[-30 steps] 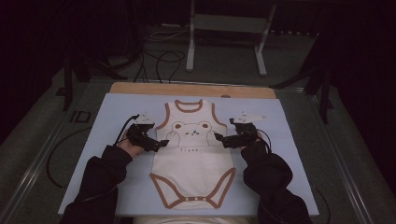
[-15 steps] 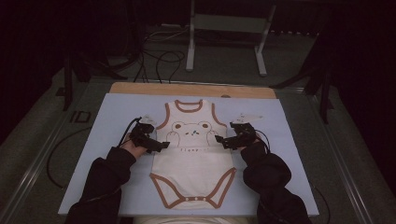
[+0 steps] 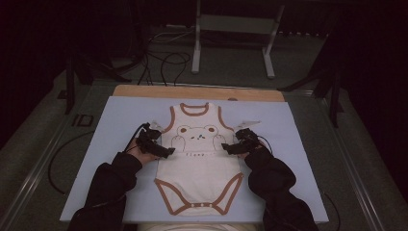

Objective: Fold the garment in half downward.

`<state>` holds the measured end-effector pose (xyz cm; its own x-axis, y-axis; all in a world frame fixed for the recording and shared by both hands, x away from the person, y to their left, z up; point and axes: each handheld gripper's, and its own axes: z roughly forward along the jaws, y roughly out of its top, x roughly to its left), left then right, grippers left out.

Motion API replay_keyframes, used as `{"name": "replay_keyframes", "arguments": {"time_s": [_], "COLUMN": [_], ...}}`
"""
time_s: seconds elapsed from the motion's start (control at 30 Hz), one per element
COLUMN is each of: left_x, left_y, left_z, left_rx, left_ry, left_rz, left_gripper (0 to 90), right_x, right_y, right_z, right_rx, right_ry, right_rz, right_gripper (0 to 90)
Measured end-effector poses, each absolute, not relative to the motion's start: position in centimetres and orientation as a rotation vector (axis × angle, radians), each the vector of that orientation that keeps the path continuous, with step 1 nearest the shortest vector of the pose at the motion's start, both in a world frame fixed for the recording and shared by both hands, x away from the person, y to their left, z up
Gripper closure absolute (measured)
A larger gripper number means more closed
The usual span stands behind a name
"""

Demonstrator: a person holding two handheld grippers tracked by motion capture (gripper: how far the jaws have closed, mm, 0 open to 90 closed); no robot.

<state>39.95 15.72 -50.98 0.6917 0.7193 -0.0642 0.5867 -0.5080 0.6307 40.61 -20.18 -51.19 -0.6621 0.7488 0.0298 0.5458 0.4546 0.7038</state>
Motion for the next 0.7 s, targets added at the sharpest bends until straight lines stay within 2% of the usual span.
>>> {"name": "replay_keyframes", "arguments": {"time_s": [0.1,0.2,0.43,0.47,0.57,0.6,0.7], "left_x": [39.94,40.00,40.17,40.21,40.21,40.22,40.26], "left_y": [15.79,15.97,15.81,15.79,15.69,15.66,15.54], "left_z": [-50.95,-50.97,-51.53,-51.61,-51.53,-51.48,-51.44], "left_rx": [2.269,2.251,2.261,2.269,2.272,2.271,2.272], "left_ry": [0.997,1.014,1.042,1.043,1.047,1.048,1.054], "left_rz": [0.284,0.298,0.314,0.311,0.321,0.316,0.313], "left_gripper": [6.0,16.6,28.0,34.3,39.3,47.6,50.9], "right_x": [40.79,41.01,41.16,41.15,41.12,41.07,41.02], "right_y": [-20.17,-20.27,-20.04,-20.05,-20.02,-19.95,-19.83], "right_z": [-51.57,-51.73,-51.99,-51.98,-51.98,-51.99,-51.95], "right_rx": [1.129,1.157,1.148,1.150,1.145,1.137,1.130], "right_ry": [2.430,2.419,2.428,2.429,2.429,2.429,2.434], "right_rz": [0.991,0.984,0.928,0.933,0.941,0.945,0.945], "right_gripper": [27.0,34.9,43.0,45.6,50.3,55.3,59.9]}}
